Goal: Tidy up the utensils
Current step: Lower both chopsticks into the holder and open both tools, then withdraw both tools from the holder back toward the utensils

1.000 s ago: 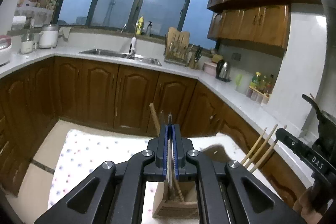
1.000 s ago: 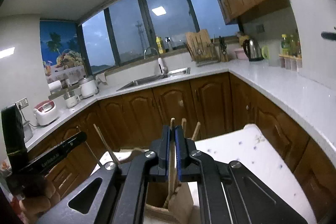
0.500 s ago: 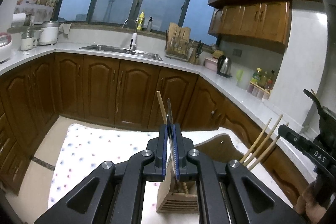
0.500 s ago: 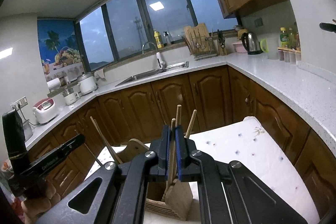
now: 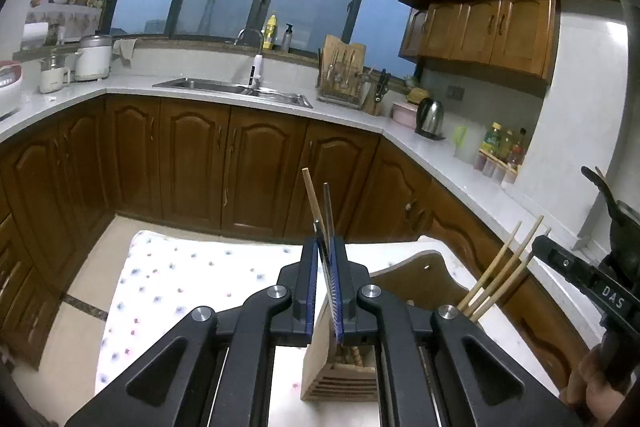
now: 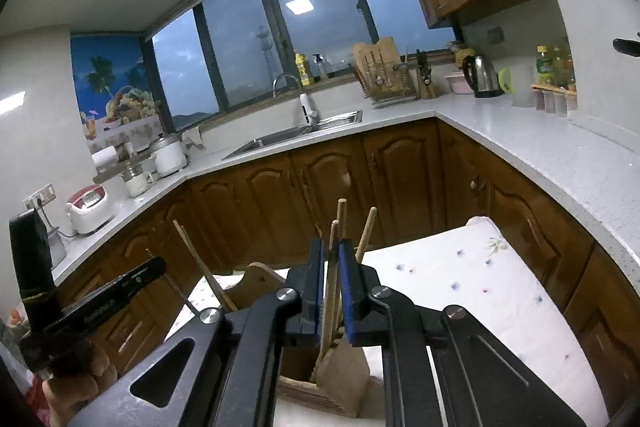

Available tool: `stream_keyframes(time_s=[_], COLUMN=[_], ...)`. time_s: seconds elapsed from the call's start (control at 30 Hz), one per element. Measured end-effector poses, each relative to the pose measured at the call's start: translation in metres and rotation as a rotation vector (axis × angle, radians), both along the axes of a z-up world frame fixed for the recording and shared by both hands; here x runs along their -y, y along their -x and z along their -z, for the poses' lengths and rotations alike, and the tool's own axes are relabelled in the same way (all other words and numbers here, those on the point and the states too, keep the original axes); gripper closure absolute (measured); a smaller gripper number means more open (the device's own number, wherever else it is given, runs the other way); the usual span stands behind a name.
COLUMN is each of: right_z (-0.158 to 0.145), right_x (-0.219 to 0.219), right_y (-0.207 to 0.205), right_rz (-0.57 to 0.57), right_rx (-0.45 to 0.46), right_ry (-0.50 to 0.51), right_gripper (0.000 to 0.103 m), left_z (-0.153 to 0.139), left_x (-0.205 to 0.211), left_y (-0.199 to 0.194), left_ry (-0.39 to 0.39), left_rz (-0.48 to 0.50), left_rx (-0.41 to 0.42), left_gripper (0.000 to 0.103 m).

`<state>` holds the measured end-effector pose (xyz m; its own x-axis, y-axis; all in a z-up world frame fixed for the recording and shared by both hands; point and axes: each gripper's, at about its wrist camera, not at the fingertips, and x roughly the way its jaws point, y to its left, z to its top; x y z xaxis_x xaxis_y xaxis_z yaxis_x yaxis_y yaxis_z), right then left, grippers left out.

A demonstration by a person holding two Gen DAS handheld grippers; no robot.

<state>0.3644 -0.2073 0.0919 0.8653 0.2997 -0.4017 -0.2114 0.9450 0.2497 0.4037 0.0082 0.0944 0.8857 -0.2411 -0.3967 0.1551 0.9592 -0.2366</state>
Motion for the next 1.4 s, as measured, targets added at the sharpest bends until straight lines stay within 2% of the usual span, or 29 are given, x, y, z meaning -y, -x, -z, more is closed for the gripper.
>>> stream_keyframes(time_s=[0.03, 0.07, 0.1, 0.13, 0.23, 0.27, 0.33, 0.4, 0.53, 1.0, 1.03, 1.4], right_z=[0.000, -0.001, -0.001, -0.002, -0.008, -0.010, -0.013, -0.015, -0.015, -0.002, -0.001, 0.031], right_x=[0.000, 0.000, 0.000, 0.002, 0.007, 0.009, 0.013, 0.017, 0.018, 0.021, 0.020, 0.025], right_y=[0.001, 0.002, 0.005, 0.008, 0.019, 0.020, 0.024, 0.030, 0.047, 0.114, 0.118, 0.165], right_rz=[-0.002, -0.003, -0.005, -0.003, 0.003, 0.003, 0.008, 0.006, -0.008, -0.062, -0.061, -0.056], right_rx=[0.000, 0.001, 0.006, 0.014, 0.042, 0.045, 0.051, 0.054, 0.052, -0.014, -0.018, -0.116], right_ry=[-0.002, -0.005, -0.011, -0.018, -0.046, -0.054, -0.071, -0.086, -0.086, -0.062, -0.061, -0.026], right_gripper=[0.083, 0.076, 0.060, 0.048, 0.043, 0.040, 0.030, 0.021, 0.007, 0.004, 0.004, 0.004], left_z=[0.000, -0.001, -0.001, -0.003, -0.003, -0.003, -0.004, -0.004, -0.003, 0.003, 0.003, 0.012], left_x=[0.000, 0.001, -0.001, -0.002, -0.002, -0.003, -0.005, -0.008, -0.013, -0.038, -0.039, -0.056], left_y=[0.000, 0.000, 0.000, 0.003, 0.008, 0.010, 0.017, 0.026, 0.049, 0.143, 0.149, 0.217], left_ry=[-0.001, -0.001, 0.001, 0.003, -0.003, -0.001, -0.004, -0.011, -0.032, -0.051, -0.048, -0.041], left_rz=[-0.002, -0.003, -0.009, -0.015, -0.023, -0.027, -0.034, -0.054, -0.070, -0.066, -0.075, -0.074], left_rx=[-0.003, -0.008, -0.007, -0.001, 0.001, 0.001, 0.005, -0.001, -0.015, -0.108, -0.078, -0.198], left_gripper=[0.094, 0.083, 0.069, 0.065, 0.052, 0.044, 0.037, 0.023, 0.016, 0.013, 0.013, 0.013])
